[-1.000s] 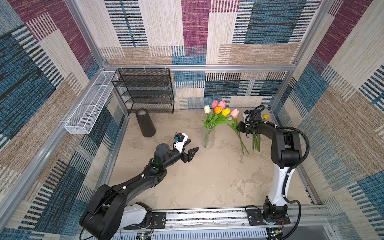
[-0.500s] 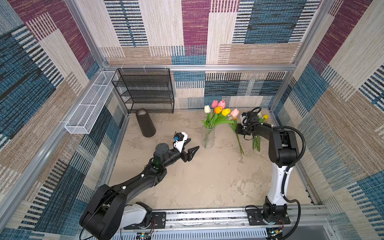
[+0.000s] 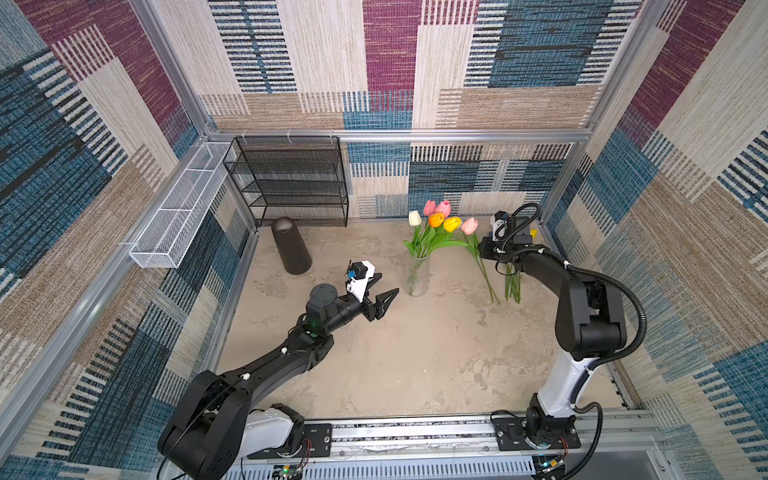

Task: Arrange the flowers into the vase
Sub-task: 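Close the right gripper on the white and cream tulip stems and lift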

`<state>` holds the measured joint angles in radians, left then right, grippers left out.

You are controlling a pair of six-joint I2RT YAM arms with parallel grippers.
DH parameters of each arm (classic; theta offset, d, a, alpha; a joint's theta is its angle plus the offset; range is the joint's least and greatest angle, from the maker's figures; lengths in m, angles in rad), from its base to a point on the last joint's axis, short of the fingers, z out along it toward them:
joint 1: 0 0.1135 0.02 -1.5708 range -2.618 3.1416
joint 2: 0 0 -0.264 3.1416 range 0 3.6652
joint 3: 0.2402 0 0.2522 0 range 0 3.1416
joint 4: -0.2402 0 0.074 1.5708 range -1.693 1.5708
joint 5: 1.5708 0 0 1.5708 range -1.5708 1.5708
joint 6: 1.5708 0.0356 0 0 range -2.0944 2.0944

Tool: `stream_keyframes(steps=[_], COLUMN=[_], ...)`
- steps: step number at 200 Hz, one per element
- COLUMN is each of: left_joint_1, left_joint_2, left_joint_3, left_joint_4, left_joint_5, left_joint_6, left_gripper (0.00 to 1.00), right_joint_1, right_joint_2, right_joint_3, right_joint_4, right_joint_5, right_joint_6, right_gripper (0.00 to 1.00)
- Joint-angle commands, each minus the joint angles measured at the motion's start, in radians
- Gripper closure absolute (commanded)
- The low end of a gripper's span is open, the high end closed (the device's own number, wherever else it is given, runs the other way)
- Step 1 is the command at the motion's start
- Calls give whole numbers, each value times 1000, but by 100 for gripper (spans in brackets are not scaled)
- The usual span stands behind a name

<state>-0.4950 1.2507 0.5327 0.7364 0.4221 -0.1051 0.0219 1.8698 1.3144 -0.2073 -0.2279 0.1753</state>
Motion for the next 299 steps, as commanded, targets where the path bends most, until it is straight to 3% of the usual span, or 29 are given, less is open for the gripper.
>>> stream_keyframes(steps=[1,53,89,122,187,207,251,299], left_joint_1=[1,1,1,1,1,1,1,1], left_joint_2=[6,15,51,56,32,27,0,-100], left_joint_3=[-5,-7,8,16,7,9,11,-40], left_joint_4=[40,36,61,48,20,12,8,68], left_joint_5=[6,7,28,36,23,17,6,-61], left_joint_6=[-13,-15,-32,-30,-9,-1,-1,-5], left_gripper=[26,26,26,26,26,26,26,26], right_joint_1=[1,36,35,35,35,35,35,36], right_joint_2=[9,8,62,125,189,182,2,-504], right_joint_3=[-31,-90,-69,-20,32,43,-14,-298], right_joint_4=[13,-24,-33,-46,-64,-76,-17,347], right_joint_5=[-26,-23,98,140,124,139,116,67], right_joint_6=[36,23,41,42,36,33,53,91], right_gripper=[64,62,63,63,94,99,100,100])
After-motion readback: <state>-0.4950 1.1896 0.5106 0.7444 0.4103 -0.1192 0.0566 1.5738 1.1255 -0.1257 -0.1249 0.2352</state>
